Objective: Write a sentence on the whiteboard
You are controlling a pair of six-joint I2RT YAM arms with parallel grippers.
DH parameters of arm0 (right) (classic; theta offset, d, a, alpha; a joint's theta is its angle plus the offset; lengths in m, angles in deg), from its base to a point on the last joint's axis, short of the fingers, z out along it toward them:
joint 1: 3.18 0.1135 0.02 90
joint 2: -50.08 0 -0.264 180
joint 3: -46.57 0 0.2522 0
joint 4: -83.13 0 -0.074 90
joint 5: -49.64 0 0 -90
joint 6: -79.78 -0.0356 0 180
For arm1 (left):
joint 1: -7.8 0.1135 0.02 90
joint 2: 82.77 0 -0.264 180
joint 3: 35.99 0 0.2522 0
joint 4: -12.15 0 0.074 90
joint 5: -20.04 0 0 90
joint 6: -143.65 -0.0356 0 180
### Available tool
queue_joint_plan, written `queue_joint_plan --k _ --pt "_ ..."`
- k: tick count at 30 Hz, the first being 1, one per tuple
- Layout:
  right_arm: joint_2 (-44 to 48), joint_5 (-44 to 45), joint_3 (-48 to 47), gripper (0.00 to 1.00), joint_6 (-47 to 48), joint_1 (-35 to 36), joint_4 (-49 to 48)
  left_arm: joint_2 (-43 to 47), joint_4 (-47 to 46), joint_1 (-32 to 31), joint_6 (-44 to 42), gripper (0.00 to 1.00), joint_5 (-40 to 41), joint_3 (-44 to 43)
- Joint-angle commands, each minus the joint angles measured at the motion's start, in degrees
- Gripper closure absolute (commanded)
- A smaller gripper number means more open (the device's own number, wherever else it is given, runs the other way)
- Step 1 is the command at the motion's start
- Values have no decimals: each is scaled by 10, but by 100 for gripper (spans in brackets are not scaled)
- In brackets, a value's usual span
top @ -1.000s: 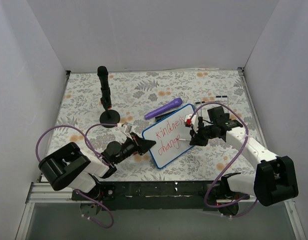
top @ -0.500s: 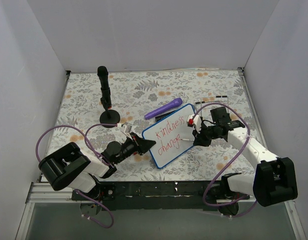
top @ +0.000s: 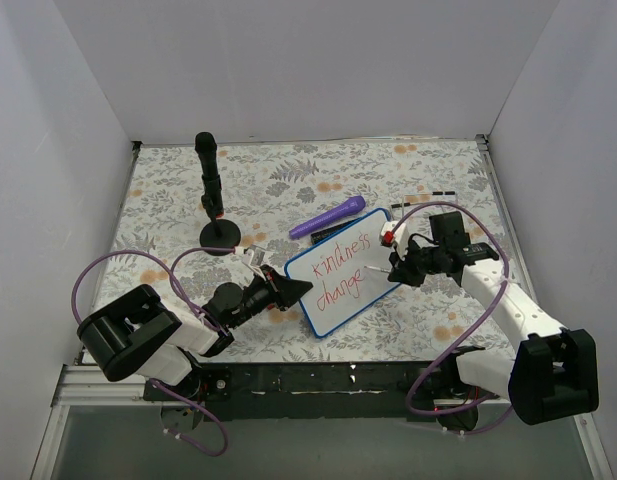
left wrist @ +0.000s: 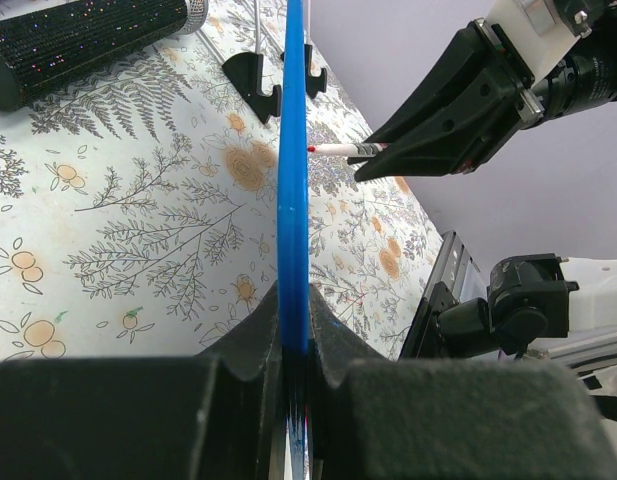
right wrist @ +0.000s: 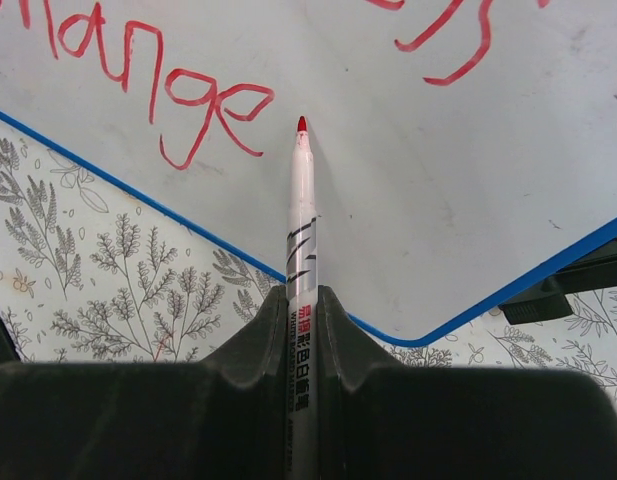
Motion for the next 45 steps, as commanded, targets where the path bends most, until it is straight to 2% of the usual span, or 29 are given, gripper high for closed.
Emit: queue_joint_plan --k 1,5,18,25,33,45 --pt "-5 18 -19 99 -25 -4 -36 14 -11 -2 -12 100 -13 1" --pt "-8 26 -19 99 -30 -5 -41 12 -12 -2 -13 100 -13 0" --pt "-28 -31 -19 99 -3 2 -20 0 -20 -2 -11 100 -19 -3" --pt "-32 -11 -10 99 21 2 6 5 -18 -2 -12 100 -16 0" --pt "-8 33 6 99 3 -17 -5 7 -19 -2 -11 100 -15 1" --pt "-14 6 19 99 45 -13 41 5 -21 -2 -11 100 -16 0"
